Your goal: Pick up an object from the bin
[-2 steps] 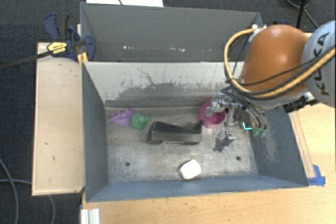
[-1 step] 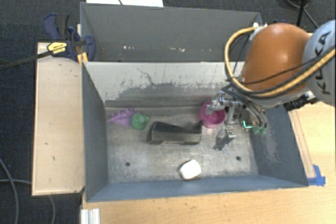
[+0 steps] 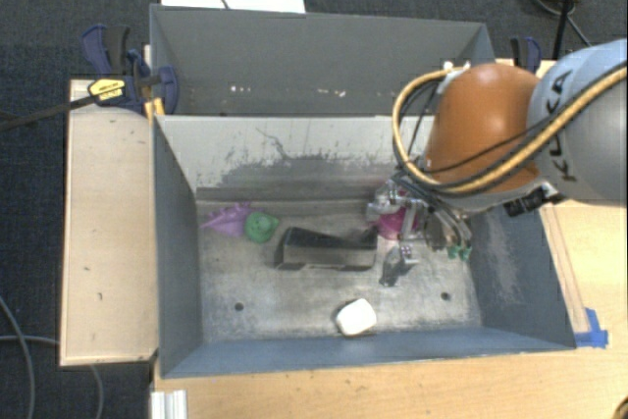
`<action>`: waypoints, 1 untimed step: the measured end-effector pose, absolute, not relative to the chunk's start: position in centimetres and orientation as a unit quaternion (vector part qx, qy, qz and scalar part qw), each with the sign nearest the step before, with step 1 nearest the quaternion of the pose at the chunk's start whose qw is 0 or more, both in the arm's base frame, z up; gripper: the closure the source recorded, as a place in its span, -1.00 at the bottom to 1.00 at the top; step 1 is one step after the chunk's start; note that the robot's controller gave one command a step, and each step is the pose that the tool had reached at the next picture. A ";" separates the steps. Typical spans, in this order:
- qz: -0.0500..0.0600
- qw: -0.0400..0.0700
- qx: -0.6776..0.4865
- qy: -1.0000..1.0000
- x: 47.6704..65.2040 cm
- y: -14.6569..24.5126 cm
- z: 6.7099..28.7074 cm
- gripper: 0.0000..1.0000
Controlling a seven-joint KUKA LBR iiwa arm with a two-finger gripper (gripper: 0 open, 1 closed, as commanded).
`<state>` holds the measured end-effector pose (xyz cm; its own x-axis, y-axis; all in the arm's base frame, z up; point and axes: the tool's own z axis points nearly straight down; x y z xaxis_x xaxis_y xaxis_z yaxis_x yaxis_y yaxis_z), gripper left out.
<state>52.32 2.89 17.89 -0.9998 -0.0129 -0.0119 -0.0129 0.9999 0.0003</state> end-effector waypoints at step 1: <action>0.000 0.004 -0.044 0.999 54.3 2.1 11.7 -1.00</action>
Offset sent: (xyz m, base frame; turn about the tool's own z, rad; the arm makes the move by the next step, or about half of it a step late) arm 0.0486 -0.0039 -0.1089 0.1354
